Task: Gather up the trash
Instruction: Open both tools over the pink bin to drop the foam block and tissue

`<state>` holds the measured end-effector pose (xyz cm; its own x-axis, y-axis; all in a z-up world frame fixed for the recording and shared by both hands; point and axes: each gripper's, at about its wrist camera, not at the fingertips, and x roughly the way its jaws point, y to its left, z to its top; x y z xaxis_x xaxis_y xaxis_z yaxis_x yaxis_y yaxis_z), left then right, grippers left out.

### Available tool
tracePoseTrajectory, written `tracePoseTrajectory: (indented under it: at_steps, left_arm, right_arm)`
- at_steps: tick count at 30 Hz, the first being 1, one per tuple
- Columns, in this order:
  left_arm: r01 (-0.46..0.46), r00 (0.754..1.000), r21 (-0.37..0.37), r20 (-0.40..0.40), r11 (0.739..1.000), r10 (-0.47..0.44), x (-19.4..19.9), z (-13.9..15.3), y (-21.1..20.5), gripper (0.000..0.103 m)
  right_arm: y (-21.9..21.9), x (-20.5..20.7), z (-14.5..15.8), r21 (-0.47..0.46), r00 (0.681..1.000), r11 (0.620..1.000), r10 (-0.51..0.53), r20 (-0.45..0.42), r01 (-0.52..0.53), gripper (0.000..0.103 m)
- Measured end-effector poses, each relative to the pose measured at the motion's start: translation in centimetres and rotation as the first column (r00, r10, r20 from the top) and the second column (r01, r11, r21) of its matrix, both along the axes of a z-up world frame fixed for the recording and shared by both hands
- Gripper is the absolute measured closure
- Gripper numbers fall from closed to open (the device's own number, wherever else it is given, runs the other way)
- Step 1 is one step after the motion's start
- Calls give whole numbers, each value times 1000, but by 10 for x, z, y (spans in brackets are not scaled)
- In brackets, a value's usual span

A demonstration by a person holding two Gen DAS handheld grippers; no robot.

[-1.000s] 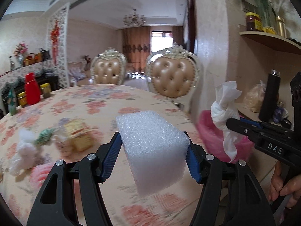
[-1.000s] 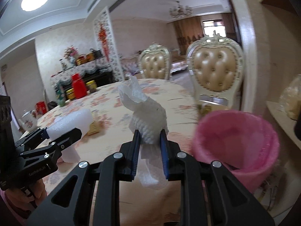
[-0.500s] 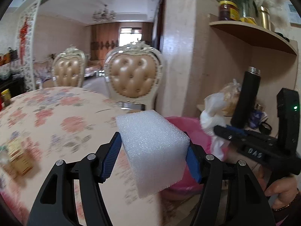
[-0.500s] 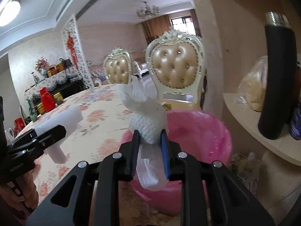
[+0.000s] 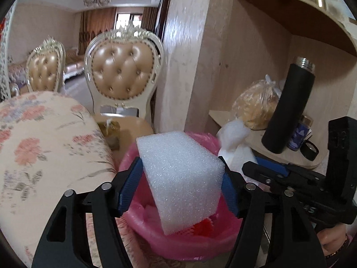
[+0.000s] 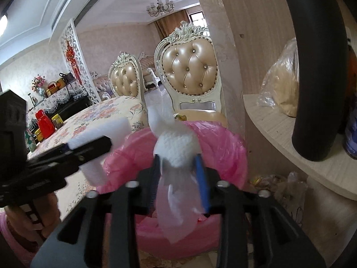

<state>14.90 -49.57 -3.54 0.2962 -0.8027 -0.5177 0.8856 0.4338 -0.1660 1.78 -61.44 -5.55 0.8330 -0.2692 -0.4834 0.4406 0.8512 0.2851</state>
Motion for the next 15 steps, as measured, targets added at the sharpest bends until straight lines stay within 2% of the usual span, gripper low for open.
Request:
tracePoseTrajectory:
  at_steps: [3, 4, 8, 10, 13, 15]
  left_arm:
    - [-11, 1000, -7, -11, 1000, 10, 6, -6, -4, 22]
    - [-15, 1000, -9, -14, 1000, 15, 7, -7, -4, 21]
    - [-53, 998, 1, -16, 999, 53, 11, -7, 4, 19]
    - [-85, 996, -1, -10, 996, 85, 11, -4, 15, 13]
    - [-140, 990, 3, 0, 990, 140, 9, 3, 42, 12]
    - [-176, 984, 18, 10, 984, 176, 8, 5, 59, 12]
  right_arm:
    - [-6, -4, -1, 3, 1000, 1000, -24, 9, 24, 55]
    - [-8, -5, -2, 8, 999, 1000, -29, 13, 29, 53]
    - [-8, -13, 1, 12, 999, 999, -45, 26, 45, 53]
    - [-2, -17, 4, 3, 999, 999, -43, 28, 43, 53]
    - [11, -19, 9, -9, 999, 999, -34, 29, 34, 45]
    - [22, -18, 12, -16, 999, 1000, -17, 36, 17, 44]
